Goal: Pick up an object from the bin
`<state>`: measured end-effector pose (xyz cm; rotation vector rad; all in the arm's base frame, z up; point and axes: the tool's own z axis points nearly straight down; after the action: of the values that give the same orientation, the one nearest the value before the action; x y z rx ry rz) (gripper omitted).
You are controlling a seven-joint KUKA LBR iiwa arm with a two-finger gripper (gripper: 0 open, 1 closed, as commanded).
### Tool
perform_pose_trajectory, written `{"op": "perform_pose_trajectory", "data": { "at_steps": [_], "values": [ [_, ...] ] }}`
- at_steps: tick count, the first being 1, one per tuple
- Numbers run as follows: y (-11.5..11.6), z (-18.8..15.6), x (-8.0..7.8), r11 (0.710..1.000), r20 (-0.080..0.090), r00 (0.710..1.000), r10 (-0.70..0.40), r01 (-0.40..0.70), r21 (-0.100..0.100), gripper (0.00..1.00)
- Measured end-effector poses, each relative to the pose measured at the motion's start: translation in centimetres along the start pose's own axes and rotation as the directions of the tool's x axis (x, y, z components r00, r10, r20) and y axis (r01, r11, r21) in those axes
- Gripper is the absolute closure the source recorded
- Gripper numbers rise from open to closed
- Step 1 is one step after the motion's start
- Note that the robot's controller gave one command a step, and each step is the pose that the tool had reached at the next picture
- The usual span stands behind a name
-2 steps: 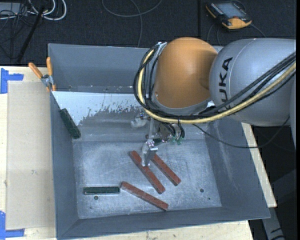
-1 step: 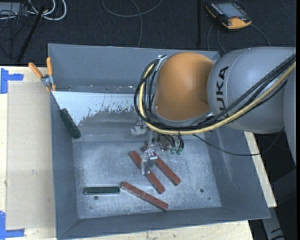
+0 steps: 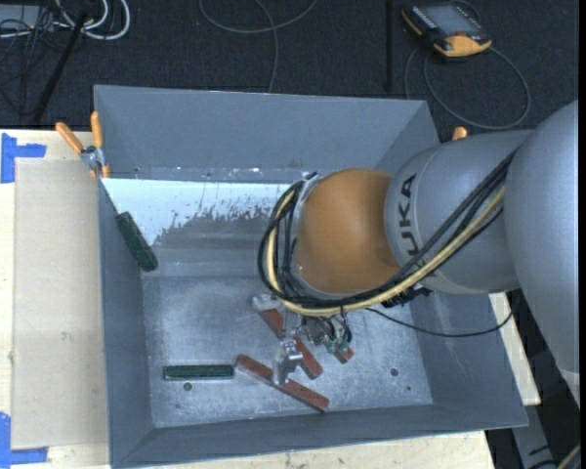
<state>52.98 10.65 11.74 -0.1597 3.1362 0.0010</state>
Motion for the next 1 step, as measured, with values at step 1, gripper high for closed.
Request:
{"op": "perform_pose_trajectory", "data": {
  "at_steps": [1],
  "values": [
    [1.15, 4.08, 3.72, 0.998, -0.001, 0.998, 0.057, -0.057, 0.000, 1.00]
  ]
}}
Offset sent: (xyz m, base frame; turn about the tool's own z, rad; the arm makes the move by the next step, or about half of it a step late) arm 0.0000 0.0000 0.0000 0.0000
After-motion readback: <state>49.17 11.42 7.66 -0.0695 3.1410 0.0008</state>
